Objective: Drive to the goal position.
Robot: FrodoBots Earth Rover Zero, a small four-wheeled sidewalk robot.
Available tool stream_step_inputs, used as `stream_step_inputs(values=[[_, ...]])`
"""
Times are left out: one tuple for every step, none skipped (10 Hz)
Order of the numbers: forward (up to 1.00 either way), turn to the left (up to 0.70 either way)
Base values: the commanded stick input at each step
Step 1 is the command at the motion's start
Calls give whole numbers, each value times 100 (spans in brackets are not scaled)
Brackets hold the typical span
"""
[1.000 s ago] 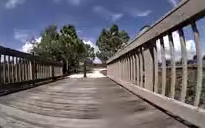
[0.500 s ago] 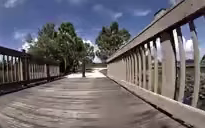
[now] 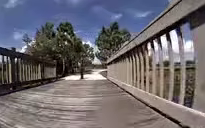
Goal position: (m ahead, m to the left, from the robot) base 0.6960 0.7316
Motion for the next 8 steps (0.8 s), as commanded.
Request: stream_step_inputs(values=[[85,0],[85,0],[85,0],[85,0],[85,0],[85,0],[85,0],[85,0]])
